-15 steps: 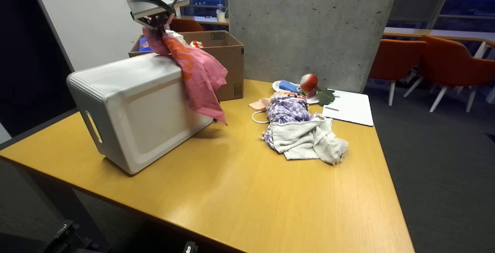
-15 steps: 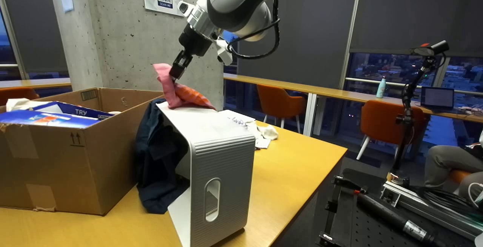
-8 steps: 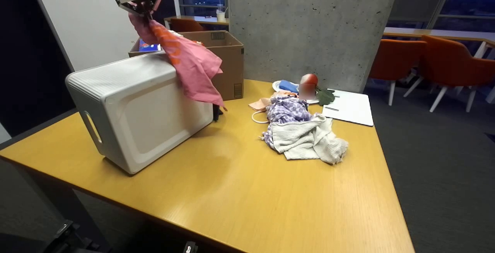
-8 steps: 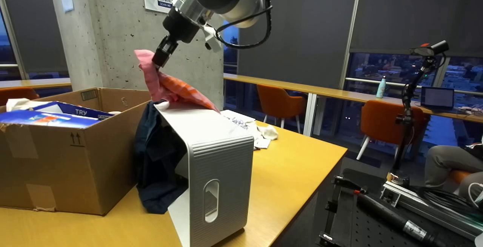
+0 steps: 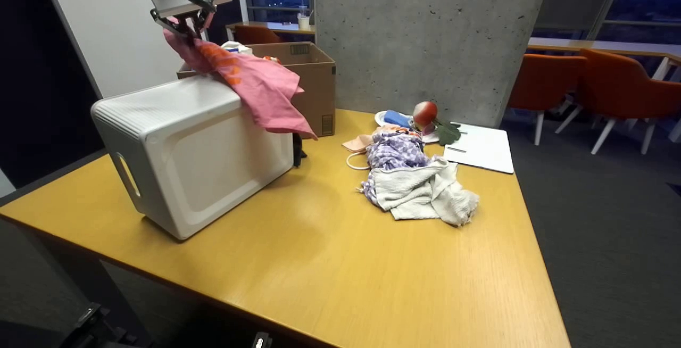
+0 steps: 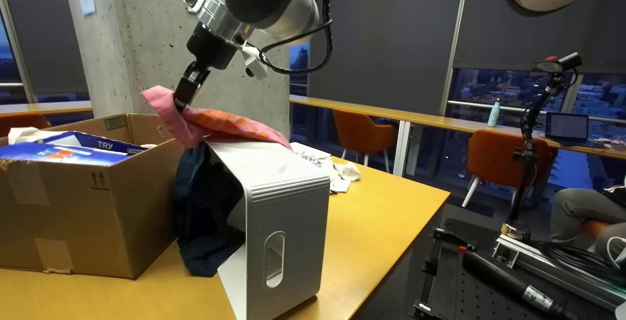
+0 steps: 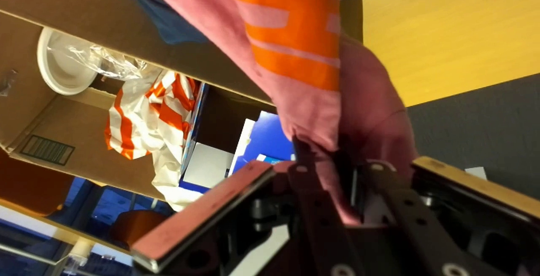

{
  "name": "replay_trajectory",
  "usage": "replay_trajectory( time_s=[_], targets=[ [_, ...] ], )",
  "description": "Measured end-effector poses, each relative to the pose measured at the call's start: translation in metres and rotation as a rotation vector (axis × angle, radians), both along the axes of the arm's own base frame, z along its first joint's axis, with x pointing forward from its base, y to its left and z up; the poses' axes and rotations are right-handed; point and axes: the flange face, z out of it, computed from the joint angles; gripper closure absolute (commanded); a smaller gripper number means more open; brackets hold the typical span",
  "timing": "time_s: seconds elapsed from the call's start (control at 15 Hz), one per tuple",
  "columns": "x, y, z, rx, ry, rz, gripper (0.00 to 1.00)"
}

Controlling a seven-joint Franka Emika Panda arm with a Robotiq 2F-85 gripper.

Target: Put the dark blue and pink clothes on the white basket

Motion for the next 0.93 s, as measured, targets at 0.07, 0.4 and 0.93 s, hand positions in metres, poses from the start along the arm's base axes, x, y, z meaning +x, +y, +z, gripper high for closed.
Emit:
replay_trajectory(
  time_s=[0.07,0.4,0.93],
  targets=[
    [0.002,0.001,-0.001,-0.004,0.009,0.002,0.41],
    [0.007,-0.001,0.025,-0.057,0.010,0.006,0.02],
    [0.006,-0.058,0.059,-0.321,0.108,-0.078,0.00]
  ],
)
